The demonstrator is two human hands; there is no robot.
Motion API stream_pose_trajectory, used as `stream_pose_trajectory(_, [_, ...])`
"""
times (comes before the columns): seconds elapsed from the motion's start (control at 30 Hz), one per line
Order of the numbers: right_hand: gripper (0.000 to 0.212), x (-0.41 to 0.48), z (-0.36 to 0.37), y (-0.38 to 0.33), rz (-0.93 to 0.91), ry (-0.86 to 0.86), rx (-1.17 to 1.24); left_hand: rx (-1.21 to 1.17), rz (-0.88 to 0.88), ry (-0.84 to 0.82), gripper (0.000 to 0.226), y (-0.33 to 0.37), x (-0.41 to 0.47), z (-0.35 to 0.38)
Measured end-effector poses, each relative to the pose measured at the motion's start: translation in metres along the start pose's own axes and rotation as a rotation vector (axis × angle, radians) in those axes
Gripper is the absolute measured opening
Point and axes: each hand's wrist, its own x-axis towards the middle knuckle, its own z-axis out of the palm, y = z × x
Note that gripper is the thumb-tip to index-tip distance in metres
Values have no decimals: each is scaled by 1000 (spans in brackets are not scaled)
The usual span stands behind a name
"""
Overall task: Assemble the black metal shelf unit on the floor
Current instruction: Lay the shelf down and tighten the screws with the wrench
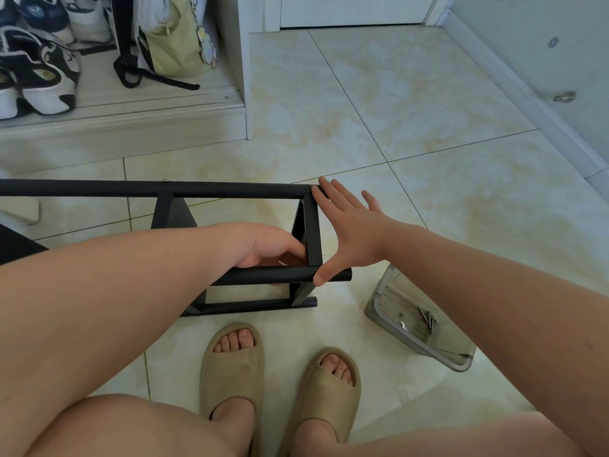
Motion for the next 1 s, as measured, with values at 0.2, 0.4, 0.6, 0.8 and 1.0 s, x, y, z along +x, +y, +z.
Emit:
stream_pose_trajectory(0.2, [160,0,0,0,-4,4,3,91,-2,33,17,1,1,1])
stream_pose_trajectory(0.4, [160,0,0,0,-3,1,4,46,75,8,14,1,1,-1])
stream_pose_trajectory(0.6, [159,0,-1,0,-1,0,1,-27,34,-49,20,0,0,-4])
stream_pose_trajectory(0.8, [159,0,-1,0,-2,-4,2,23,-6,-10,19,1,2,0])
stream_pose_trajectory(1.0, [159,0,-1,0,-3,-2,4,0,71,-9,13,0,3,-2])
